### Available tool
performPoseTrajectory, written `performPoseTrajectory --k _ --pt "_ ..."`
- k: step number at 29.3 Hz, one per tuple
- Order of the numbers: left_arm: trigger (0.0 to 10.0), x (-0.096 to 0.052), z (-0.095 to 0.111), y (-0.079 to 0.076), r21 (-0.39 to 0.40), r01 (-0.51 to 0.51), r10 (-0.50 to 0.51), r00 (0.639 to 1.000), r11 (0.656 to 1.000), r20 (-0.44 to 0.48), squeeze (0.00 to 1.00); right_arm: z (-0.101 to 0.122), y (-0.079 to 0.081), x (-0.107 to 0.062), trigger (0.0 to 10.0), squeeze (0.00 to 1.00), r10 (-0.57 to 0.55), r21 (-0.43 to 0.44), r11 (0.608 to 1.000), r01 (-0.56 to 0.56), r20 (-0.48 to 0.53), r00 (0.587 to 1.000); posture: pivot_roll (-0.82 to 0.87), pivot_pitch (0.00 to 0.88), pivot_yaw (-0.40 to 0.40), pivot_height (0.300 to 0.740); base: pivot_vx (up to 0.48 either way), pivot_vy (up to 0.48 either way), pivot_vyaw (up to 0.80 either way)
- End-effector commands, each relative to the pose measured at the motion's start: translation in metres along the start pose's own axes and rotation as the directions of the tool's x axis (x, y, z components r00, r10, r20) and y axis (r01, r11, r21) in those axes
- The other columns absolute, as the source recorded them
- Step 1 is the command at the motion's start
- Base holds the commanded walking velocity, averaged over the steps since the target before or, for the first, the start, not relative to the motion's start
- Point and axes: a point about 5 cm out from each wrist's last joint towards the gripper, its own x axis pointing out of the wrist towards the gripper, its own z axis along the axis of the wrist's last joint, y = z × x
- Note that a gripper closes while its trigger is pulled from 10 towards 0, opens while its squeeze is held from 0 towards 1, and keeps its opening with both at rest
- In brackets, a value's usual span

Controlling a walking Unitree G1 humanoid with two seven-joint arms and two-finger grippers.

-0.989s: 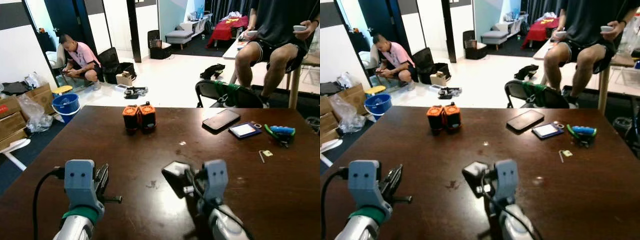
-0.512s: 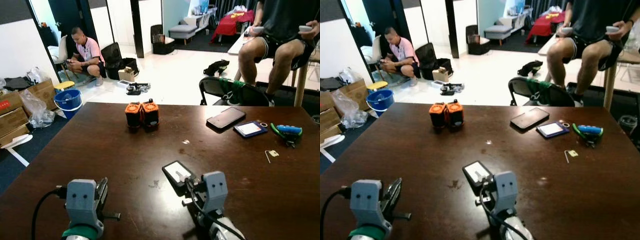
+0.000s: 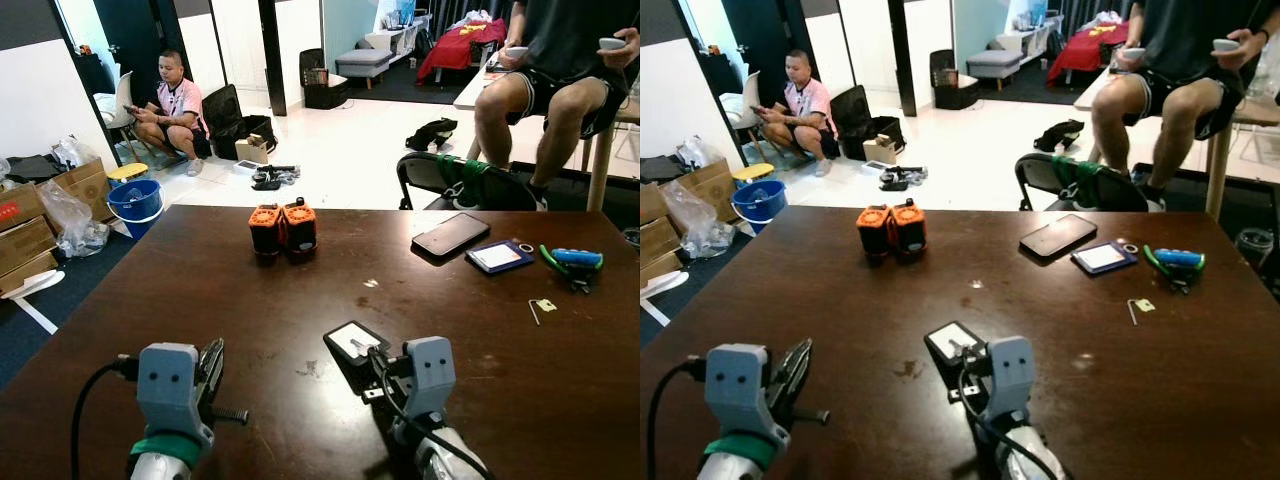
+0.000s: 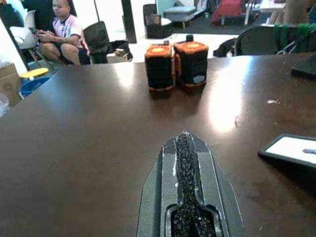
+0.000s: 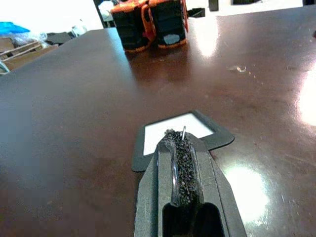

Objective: Hang keys on a hook

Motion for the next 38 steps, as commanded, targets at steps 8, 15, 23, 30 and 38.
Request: performPoseTrajectory --k 8,15,23,30,38 --pt "10.0 0.000 0.001 0.002 0.004 -0.001 0.001 1.000 1.000 0.005 0.00 0.000 0.001 0.003 10.0 0.00 0.008 0.019 1.000 -0.008 0.000 1.000 -0.05 0.000 0.179 0.740 -0.261 0.000 0.00" --pt "10.0 0.001 -0.001 0.002 -0.011 -0.026 0.026 1.000 1.000 0.006 0.00 0.003 -0.001 0.005 10.0 0.00 0.026 0.002 1.000 -0.026 -0.003 1.000 -0.07 0.000 0.146 0.740 -0.259 0.000 0.00" --pt "10.0 0.000 -0.004 0.001 -0.038 -0.070 0.070 0.997 0.997 0.013 0.00 0.008 -0.007 0.009 10.0 0.00 0.061 -0.032 0.998 -0.061 -0.017 0.998 -0.09 0.007 0.087 0.740 -0.254 0.000 0.00" --pt "10.0 -0.002 -0.005 -0.002 -0.048 -0.076 0.077 0.997 0.996 0.016 0.00 0.008 -0.006 0.009 10.0 0.00 0.084 -0.040 0.996 -0.085 -0.025 0.996 -0.09 0.006 0.079 0.740 -0.254 0.000 0.00" --pt "10.0 -0.002 -0.005 -0.003 -0.051 -0.071 0.072 0.997 0.996 0.017 0.00 0.008 -0.007 0.009 10.0 0.00 0.081 -0.038 0.996 -0.082 -0.029 0.996 -0.09 0.007 0.088 0.740 -0.255 0.000 0.00"
